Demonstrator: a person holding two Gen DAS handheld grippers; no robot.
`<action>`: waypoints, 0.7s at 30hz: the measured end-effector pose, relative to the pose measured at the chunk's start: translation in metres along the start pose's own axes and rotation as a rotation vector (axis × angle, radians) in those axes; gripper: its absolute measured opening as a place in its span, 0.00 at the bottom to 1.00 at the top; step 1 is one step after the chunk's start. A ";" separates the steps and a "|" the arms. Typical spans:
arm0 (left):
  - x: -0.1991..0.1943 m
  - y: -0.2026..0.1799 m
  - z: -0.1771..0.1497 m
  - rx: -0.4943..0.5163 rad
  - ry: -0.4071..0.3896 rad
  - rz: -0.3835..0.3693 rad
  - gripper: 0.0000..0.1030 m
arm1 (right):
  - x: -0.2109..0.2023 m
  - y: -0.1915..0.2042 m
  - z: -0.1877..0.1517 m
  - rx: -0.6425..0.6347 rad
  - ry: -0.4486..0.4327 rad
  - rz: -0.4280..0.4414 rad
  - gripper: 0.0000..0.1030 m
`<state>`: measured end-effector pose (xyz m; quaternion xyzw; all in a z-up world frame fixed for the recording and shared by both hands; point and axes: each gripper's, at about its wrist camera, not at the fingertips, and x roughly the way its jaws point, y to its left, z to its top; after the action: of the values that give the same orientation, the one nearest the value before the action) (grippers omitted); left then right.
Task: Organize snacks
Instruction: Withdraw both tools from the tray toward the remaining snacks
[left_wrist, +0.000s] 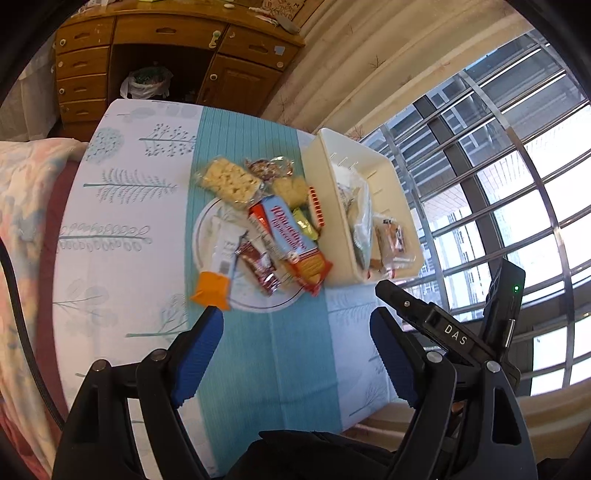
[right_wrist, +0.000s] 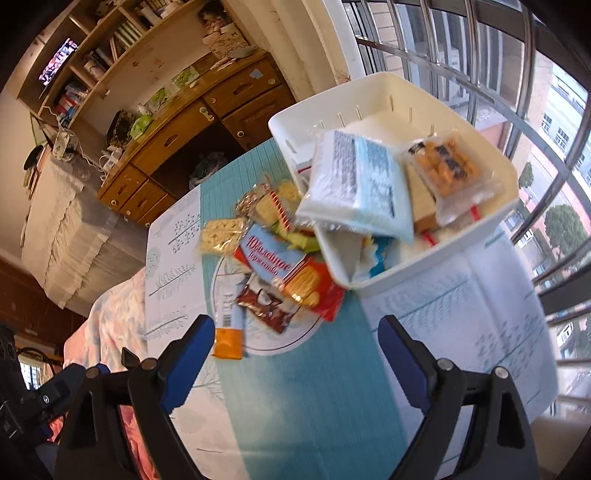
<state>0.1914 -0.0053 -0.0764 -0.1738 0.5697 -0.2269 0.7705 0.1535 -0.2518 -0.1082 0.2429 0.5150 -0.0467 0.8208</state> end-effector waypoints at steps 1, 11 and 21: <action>-0.003 0.005 -0.001 0.007 0.006 0.001 0.78 | 0.001 0.004 -0.005 0.015 -0.001 -0.007 0.88; -0.009 0.039 -0.008 0.038 0.061 0.058 0.77 | 0.017 0.025 -0.053 0.109 0.037 -0.024 0.86; 0.029 0.066 -0.009 -0.008 0.133 0.150 0.78 | 0.026 0.034 -0.076 0.095 0.005 -0.041 0.83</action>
<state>0.1998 0.0338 -0.1374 -0.1184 0.6321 -0.1774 0.7449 0.1146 -0.1831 -0.1457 0.2709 0.5193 -0.0873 0.8058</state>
